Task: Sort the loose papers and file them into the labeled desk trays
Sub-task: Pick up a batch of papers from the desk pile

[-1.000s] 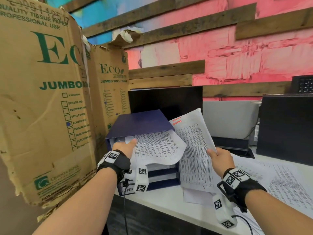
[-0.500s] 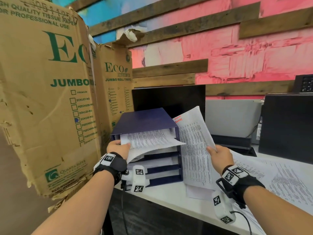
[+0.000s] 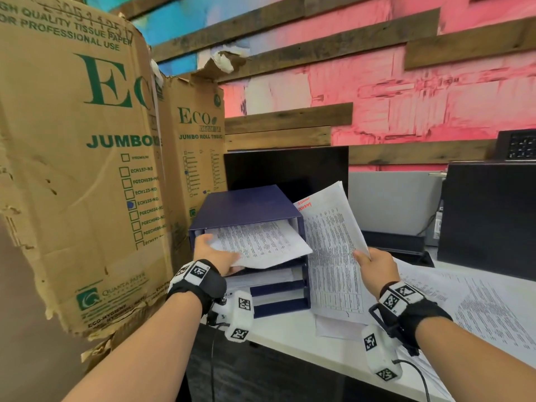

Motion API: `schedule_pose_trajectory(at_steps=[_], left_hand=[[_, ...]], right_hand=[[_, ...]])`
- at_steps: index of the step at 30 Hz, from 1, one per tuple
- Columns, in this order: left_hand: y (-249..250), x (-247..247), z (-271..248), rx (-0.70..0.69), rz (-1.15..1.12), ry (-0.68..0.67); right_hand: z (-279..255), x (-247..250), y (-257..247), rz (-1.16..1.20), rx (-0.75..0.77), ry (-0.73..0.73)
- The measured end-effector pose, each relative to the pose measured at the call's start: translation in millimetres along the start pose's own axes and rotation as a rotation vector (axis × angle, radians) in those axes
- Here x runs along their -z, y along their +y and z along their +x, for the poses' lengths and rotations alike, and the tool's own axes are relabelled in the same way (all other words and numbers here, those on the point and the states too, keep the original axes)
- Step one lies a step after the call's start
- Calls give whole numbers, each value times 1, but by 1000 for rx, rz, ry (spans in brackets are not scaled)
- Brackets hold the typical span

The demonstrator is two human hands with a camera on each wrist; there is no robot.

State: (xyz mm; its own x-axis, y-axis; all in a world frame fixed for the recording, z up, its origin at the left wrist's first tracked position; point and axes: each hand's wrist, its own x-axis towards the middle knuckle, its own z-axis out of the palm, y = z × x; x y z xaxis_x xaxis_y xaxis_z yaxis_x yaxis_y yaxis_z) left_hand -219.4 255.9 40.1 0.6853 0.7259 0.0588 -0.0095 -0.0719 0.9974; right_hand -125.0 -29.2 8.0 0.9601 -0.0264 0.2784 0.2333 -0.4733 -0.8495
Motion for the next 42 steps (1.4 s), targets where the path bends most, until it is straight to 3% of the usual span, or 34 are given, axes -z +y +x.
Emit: schedule_pose_trajectory(at_steps=[2, 4, 6, 8, 12, 16, 19, 23, 28, 33, 38, 42], left_hand=[[-1, 5, 4, 31, -123, 141], [-1, 10, 5, 51, -165, 197], [-4, 14, 11, 123, -270, 106], [-3, 15, 8, 171, -328, -74], [-1, 10, 3, 78, -70, -236], [-3, 8, 8, -53, 120, -49], [-2, 10, 13, -47, 80, 129], [-2, 7, 16, -54, 101, 197], [-1, -8, 27, -50, 66, 60], [4, -20, 32, 71, -107, -107], [1, -28, 27, -24, 202, -187], [9, -39, 25, 26, -1, -238]], right_hand=[[-1, 2, 1, -6, 7, 5], [-1, 3, 2, -7, 11, 1], [-1, 2, 3, -5, 13, 0], [0, 0, 4, -5, 18, 2], [1, -4, 5, 6, 17, -1], [3, -6, 5, 13, 14, -7], [5, -6, 7, 34, 8, 0], [8, -6, 10, 27, 0, 2], [14, -5, 14, 29, -15, 0], [18, -1, 15, 38, -18, -1], [22, 0, 18, 47, -33, 9], [25, 3, 21, 67, -34, 13]])
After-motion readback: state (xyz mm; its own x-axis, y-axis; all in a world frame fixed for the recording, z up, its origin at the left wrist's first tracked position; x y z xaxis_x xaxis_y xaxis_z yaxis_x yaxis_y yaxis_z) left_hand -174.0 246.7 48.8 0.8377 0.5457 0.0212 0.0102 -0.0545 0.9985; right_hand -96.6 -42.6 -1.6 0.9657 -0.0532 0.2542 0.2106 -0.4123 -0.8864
